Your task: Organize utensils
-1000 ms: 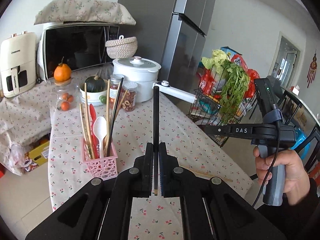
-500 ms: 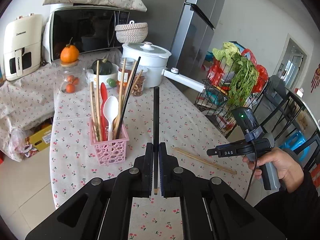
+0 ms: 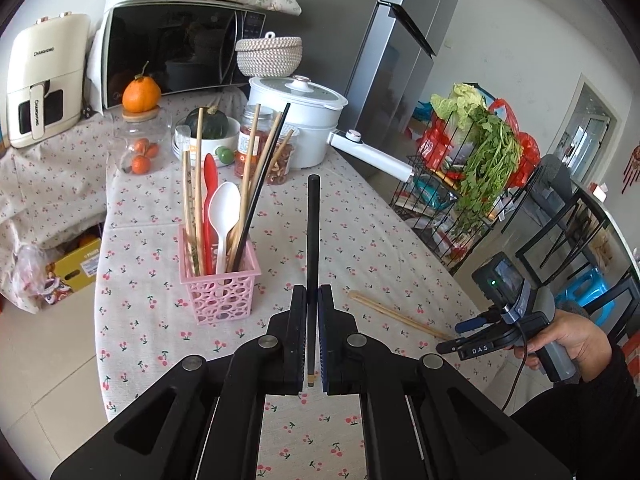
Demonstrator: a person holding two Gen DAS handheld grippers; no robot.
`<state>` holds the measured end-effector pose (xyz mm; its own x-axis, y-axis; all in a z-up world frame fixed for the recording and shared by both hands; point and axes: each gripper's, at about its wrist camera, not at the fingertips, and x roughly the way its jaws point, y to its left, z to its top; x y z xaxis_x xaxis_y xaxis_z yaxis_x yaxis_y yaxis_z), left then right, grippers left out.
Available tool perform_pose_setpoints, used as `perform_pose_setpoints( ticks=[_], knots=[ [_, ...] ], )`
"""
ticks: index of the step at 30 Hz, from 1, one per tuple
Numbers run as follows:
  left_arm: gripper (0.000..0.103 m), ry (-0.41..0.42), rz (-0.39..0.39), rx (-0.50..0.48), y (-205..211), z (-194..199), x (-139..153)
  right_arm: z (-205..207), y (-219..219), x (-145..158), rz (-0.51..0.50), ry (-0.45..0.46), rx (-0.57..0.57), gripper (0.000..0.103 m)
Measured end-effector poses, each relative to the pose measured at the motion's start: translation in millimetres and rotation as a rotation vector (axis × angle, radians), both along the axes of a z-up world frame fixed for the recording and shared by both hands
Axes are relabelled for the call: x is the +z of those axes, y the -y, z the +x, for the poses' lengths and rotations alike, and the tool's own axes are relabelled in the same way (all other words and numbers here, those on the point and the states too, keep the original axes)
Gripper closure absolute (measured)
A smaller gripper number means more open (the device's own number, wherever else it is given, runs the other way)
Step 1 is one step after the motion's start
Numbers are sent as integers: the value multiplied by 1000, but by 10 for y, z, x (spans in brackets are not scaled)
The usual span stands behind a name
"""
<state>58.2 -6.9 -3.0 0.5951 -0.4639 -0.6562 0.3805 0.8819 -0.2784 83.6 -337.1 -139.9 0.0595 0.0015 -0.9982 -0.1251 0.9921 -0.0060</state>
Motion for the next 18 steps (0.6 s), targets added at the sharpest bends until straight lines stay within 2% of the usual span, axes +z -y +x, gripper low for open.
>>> perform_pose_setpoints(
  ticks=[3,6,10,12,14,16,18],
  knots=[
    [98,6,-8,-20,66,-37,29,-104,101,-45,17,-2,-3,39],
    [98,13,-8,-24,100,-71,42,-188,177,-32,15,-18,-35,46],
    [98,18,4,-14,88,-104,27,-301,189,-23,-6,-33,-35,63],
    [98,12,0,-10,57,-110,21,-356,175,-15,-11,-48,-33,82],
    [98,11,-6,-3,23,-120,31,-423,126,-17,-9,-66,-20,93],
    [98,14,-13,1,-3,-135,52,-494,19,11,-38,-75,13,94],
    [98,20,-19,0,-18,-157,78,-540,-129,131,-63,-41,50,95]
  ],
)
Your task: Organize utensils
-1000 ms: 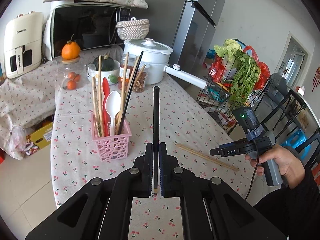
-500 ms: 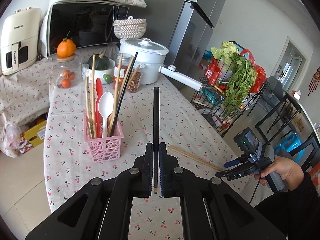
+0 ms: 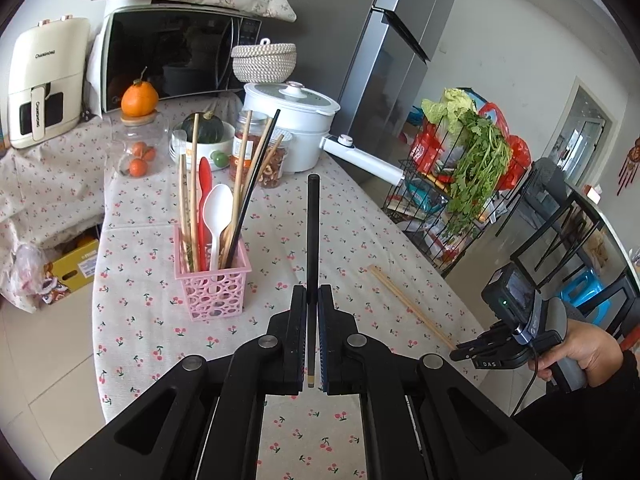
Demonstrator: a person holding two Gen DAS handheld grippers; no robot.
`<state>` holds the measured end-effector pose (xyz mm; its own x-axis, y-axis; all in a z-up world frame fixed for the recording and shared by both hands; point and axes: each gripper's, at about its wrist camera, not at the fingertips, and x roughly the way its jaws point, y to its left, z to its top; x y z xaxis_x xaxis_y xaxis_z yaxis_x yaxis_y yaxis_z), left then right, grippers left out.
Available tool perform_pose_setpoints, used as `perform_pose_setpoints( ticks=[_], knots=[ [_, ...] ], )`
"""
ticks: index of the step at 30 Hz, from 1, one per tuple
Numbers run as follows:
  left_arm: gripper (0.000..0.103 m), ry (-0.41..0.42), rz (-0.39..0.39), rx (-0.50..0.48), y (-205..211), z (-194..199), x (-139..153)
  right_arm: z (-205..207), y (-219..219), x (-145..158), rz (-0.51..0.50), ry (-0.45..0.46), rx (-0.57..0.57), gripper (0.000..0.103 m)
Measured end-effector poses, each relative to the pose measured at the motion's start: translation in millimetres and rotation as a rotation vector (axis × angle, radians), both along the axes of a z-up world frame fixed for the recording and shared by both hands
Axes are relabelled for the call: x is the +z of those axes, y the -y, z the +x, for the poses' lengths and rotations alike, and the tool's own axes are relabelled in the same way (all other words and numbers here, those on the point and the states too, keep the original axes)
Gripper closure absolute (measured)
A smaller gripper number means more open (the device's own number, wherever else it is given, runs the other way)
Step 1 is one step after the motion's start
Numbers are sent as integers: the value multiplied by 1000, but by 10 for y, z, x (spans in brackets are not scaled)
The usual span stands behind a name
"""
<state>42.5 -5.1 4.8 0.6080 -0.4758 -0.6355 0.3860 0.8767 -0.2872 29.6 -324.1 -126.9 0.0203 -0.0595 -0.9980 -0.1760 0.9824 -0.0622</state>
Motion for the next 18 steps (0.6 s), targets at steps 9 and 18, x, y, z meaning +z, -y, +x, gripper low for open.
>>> perform_pose_setpoints(
  ticks=[9,18],
  knots=[
    [98,29,-14,5,-74,-60,88,-121,-568,908,39,274,71,96],
    [98,41,-34,26,-184,-52,146,9,-808,1527,81,472,77,99]
  ],
)
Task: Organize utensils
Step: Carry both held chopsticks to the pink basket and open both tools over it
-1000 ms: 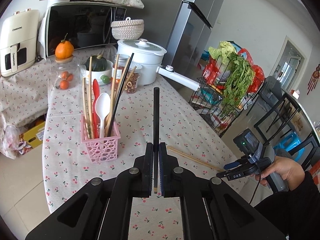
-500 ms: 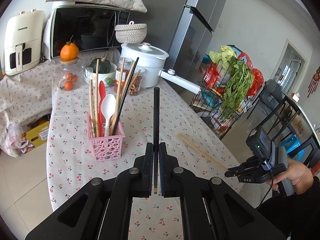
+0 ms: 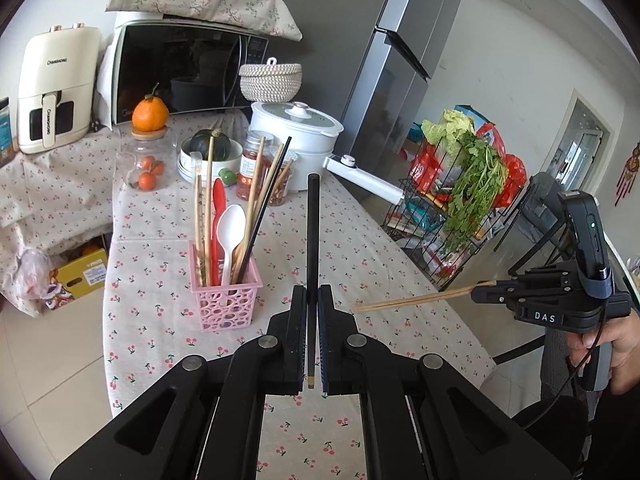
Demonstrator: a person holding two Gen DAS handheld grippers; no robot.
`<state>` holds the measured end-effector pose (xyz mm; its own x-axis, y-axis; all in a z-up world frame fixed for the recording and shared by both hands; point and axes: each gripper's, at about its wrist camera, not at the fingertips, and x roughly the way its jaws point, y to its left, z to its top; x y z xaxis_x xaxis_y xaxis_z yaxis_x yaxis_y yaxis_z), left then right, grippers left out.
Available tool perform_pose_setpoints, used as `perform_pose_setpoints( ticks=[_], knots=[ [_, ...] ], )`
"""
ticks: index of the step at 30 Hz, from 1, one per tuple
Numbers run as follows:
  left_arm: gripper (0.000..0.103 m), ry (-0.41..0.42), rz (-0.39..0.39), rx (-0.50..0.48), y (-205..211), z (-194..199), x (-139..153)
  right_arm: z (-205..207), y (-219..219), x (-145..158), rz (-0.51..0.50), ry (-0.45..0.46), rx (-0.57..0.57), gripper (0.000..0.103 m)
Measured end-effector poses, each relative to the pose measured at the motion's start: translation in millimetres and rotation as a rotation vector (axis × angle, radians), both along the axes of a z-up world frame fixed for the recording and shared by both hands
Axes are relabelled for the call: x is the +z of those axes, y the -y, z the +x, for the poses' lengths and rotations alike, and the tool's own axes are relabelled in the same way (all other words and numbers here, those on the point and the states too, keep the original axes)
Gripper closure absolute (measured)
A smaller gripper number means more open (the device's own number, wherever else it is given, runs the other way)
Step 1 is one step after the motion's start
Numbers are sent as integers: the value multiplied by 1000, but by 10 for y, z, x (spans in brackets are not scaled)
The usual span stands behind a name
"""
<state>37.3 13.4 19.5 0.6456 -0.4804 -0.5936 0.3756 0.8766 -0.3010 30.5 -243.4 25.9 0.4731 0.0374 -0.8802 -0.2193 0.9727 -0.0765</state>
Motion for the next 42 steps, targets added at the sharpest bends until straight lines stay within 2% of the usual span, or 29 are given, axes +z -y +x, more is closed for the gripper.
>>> perform_pose_setpoints(
  ticks=[6,11,18,26,29,32,42],
  knots=[
    [98,21,-15,14,-32,-3,56,132,-66,193,37,114,-37,99],
    [98,134,-12,51,-165,-82,303,143,-131,274,91,186,-33,99],
    [98,253,-21,159,-451,-2,622,92,-311,508,136,263,37,99],
    [98,272,-19,232,-540,351,651,162,-646,968,223,313,157,99],
    [98,271,8,242,-475,491,591,238,-802,1069,249,317,192,99],
    [98,256,38,249,-392,630,504,341,-952,1041,257,304,211,99],
    [97,166,103,245,-271,978,243,798,-1162,580,285,157,223,99]
  ],
)
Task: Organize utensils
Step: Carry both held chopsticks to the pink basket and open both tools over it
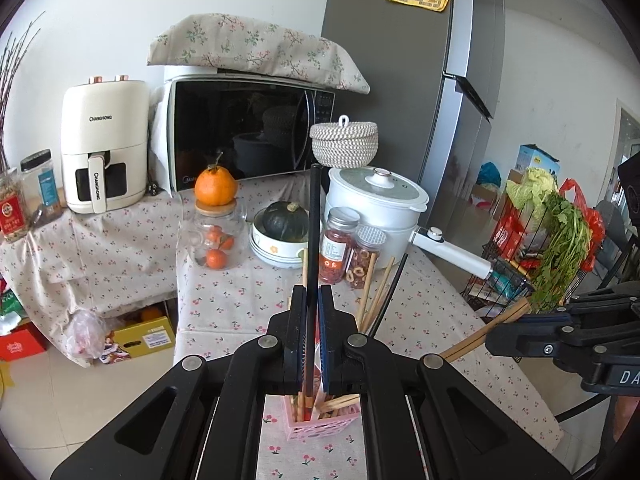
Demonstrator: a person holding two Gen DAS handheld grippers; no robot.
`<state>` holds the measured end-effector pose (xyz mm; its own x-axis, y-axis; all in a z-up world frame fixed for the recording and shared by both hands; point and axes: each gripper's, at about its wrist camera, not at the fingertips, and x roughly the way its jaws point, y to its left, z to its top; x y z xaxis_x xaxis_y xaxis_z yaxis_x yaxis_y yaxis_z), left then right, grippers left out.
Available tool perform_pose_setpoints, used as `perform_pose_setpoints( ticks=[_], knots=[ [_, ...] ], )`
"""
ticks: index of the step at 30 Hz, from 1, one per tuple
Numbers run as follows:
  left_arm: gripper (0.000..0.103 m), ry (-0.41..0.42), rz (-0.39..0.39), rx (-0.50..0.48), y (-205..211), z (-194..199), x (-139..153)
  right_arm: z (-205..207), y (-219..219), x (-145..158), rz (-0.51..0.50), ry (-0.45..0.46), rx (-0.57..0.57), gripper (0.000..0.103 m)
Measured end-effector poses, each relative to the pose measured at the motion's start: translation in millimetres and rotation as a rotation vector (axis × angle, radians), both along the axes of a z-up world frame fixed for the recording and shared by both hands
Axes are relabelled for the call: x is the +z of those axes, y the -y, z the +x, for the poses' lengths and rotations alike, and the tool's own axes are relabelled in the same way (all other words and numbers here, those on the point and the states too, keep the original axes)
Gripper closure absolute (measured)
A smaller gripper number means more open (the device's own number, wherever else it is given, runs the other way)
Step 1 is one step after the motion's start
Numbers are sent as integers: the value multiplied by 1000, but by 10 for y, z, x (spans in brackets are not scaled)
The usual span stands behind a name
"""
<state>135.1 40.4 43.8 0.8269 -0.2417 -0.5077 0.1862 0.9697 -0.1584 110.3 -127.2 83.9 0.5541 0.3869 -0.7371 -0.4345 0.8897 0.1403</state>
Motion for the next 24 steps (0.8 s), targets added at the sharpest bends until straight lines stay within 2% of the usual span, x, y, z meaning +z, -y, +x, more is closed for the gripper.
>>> perform_pose_setpoints(
  ticks=[4,6,8,9,12,14,16,18,20,24],
  knots=[
    [96,-29,-35,31,-59,96,-45,234,4,-112,62,-45,-22,96],
    [87,-41,-61,41,-107,105,-37,281,54,-101,128,-33,-42,95],
    [62,-38,-80,50,-155,78,-21,280,88,-58,157,-16,-55,89],
    [58,-33,-89,51,-176,55,-7,268,102,-29,161,-5,-60,87],
    [52,-44,-104,49,-221,-11,25,200,154,57,169,26,-75,74],
    [42,-60,-114,49,-242,-69,33,125,198,110,164,49,-91,63],
    [33,-80,-119,49,-249,-145,24,48,260,154,155,70,-110,57],
    [30,-101,-112,47,-231,-235,1,-48,327,181,152,90,-132,48],
    [23,-127,-98,44,-199,-339,-39,-158,415,183,146,113,-162,31],
    [12,-203,-64,60,-110,-548,-126,-430,547,161,124,170,-228,16]
  ],
)
